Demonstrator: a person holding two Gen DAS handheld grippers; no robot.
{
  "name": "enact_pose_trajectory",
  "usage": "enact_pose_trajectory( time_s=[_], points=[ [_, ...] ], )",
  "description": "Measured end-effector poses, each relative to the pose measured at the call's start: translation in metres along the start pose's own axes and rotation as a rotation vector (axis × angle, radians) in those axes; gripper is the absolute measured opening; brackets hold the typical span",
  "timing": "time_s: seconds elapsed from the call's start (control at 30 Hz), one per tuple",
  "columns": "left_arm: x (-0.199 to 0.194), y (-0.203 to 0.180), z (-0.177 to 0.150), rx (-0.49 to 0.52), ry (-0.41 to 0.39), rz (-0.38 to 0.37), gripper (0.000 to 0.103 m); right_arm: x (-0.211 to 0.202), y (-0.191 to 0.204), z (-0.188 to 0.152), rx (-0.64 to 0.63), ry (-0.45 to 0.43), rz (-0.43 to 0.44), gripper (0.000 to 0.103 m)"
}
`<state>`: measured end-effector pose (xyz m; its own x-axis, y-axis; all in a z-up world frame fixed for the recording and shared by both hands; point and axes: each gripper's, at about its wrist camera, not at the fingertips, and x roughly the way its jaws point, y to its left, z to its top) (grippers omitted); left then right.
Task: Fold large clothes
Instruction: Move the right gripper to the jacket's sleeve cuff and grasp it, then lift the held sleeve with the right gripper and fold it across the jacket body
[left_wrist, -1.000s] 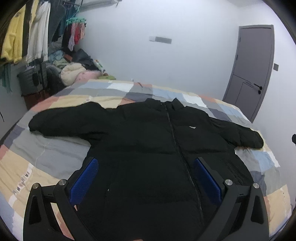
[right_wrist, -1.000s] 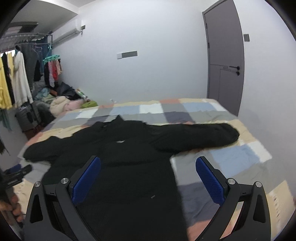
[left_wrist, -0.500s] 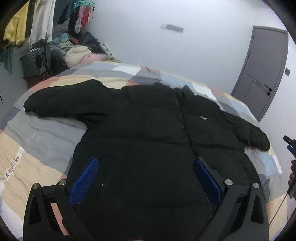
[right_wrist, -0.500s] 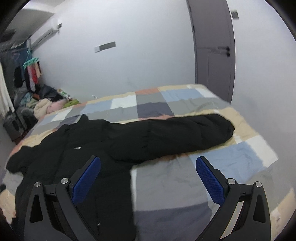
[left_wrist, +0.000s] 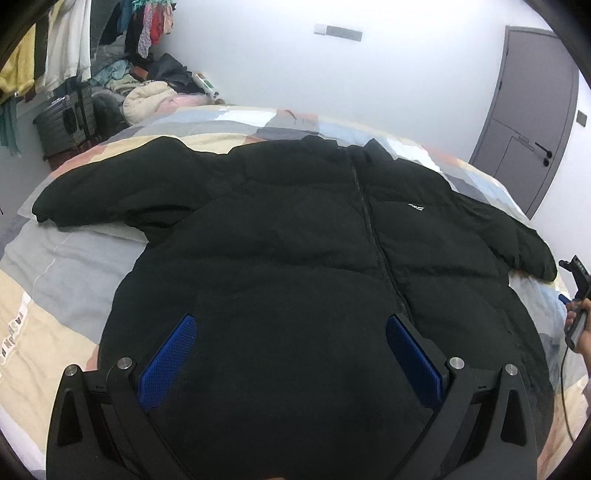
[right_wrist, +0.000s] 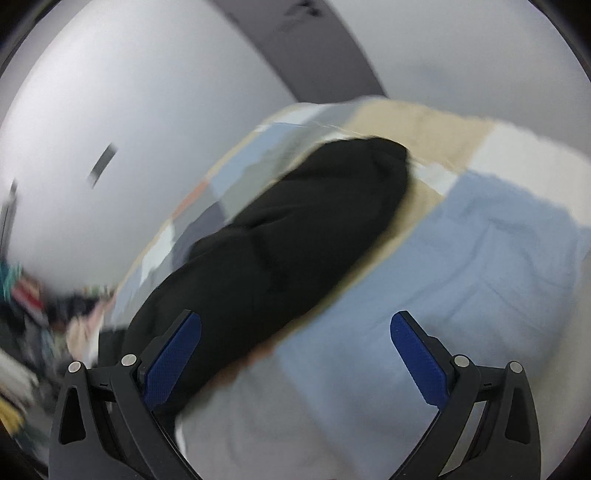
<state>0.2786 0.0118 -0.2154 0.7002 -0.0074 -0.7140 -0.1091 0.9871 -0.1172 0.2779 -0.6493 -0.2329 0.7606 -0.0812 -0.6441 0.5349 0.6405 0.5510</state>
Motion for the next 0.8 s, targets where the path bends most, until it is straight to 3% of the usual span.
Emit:
enact_pose_trajectory(
  time_s=[0.17,0.43,0.5,0.57,0.67,0.8],
  points=[
    [0.014,-0.01,0.001,0.011,-0.004,0.02,0.103,0.039,-0.023,0.021,0.085,-0.016,0.037,0.1],
    [0.022,-0.022,0.007,0.024,-0.016,0.043,0.103,0.078,-0.038,0.054,0.111,-0.13,0.077,0.099],
    [0.022,-0.028,0.009,0.033,-0.033,0.051,0.103,0.084,-0.035,0.059,0.089,-0.157,0.09,0.087],
    [0.025,-0.031,0.009,0.038,-0.032,0.056,0.103,0.088,-0.035,0.062,0.079,-0.167,0.099,0.046],
    [0.033,-0.034,0.007,0.056,-0.022,0.062,0.103,0.095,-0.037,0.068,0.072,-0.17,0.08,0.026],
    [0.042,-0.033,0.006,0.065,0.018,0.068,0.103,0.092,-0.026,0.067,0.021,-0.183,0.055,0.011]
  ],
)
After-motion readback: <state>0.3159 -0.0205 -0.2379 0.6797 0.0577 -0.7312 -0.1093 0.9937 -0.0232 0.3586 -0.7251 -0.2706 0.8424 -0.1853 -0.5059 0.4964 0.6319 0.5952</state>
